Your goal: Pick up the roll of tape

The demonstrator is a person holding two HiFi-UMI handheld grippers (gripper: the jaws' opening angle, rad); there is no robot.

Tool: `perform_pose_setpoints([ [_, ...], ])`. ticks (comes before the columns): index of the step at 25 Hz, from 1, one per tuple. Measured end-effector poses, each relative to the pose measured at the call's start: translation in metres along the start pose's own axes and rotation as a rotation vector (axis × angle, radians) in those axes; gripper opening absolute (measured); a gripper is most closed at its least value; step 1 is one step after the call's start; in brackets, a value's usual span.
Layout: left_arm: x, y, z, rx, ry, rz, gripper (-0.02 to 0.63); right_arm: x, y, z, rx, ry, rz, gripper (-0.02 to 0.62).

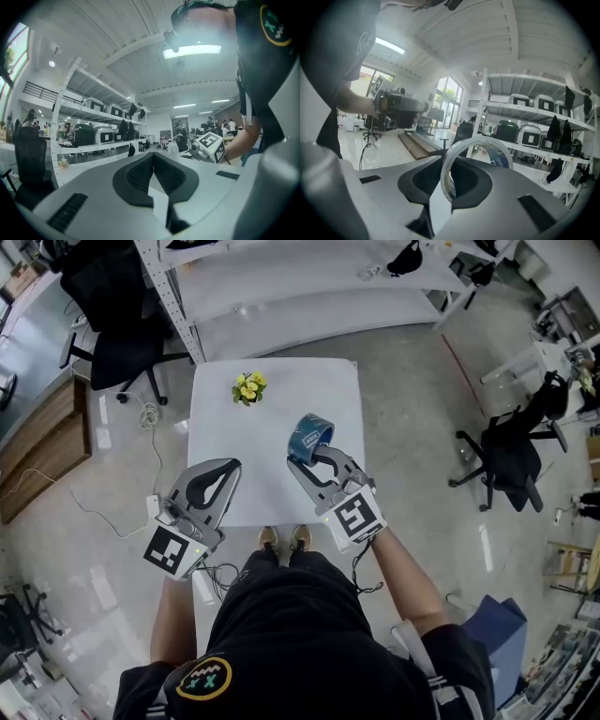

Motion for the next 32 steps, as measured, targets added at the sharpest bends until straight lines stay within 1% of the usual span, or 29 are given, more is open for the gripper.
perform_pose_setpoints([
  [3, 0.002, 0.003, -0.001, 0.002, 0.002, 0.005, 0.018, -0.02, 0.001, -0.017, -0.048, 0.019, 0.013, 0.079],
  [8, 0.005, 0.006, -0.006, 0.008, 0.011, 0.014, 0.018, -0.051, -0.004, -0.038, -0.067, 0.052, 0.024, 0.078],
  [9, 0.005, 0.007, -0.007, 0.011, 0.013, 0.016, 0.018, -0.056, -0.005, -0.042, -0.045, 0.074, 0.031, 0.08],
  [12, 0.005, 0.007, -0.007, 0.037, 0.012, 0.024, 0.018, -0.071, -0.004, -0.058, 0.085, 0.226, 0.078, 0.08],
  [13, 0.005, 0.008, -0.008, 0.033, 0.013, 0.027, 0.018, -0.074, -0.004, -0.059, 0.095, 0.237, 0.084, 0.08],
  [15, 0.006, 0.011, -0.012, 0.02, 0.015, 0.032, 0.018, -0.077, -0.004, -0.057, 0.08, 0.224, 0.087, 0.08],
  [19, 0.008, 0.014, -0.013, 0.023, 0.018, 0.042, 0.018, -0.074, -0.004, -0.051, 0.062, 0.201, 0.094, 0.078],
  [20, 0.008, 0.014, -0.013, 0.024, 0.017, 0.044, 0.018, -0.073, -0.003, -0.048, 0.056, 0.189, 0.093, 0.077],
  [22, 0.008, 0.015, -0.012, 0.024, 0.013, 0.047, 0.018, -0.071, -0.004, -0.041, 0.018, 0.132, 0.081, 0.075],
  [23, 0.008, 0.016, -0.012, 0.025, 0.01, 0.048, 0.018, -0.071, -0.004, -0.04, 0.019, 0.133, 0.082, 0.075],
  [25, 0.008, 0.015, -0.011, 0.027, 0.007, 0.048, 0.018, -0.07, -0.002, -0.048, 0.066, 0.204, 0.099, 0.074],
  [26, 0.008, 0.015, -0.011, 0.026, 0.006, 0.048, 0.018, -0.069, -0.001, -0.05, 0.077, 0.221, 0.103, 0.074],
  [32, 0.004, 0.013, -0.009, 0.022, 0.007, 0.043, 0.018, -0.065, -0.001, -0.053, 0.072, 0.225, 0.106, 0.072],
])
Point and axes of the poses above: the fingertips, and each gripper's own axes: x forward along the fingers, y to its right, z out of its underside, the point moved 5 cm from there along -x, backward along the fingers, and after that the axes turned 9 degrees about -y, right-handed, at the moved point
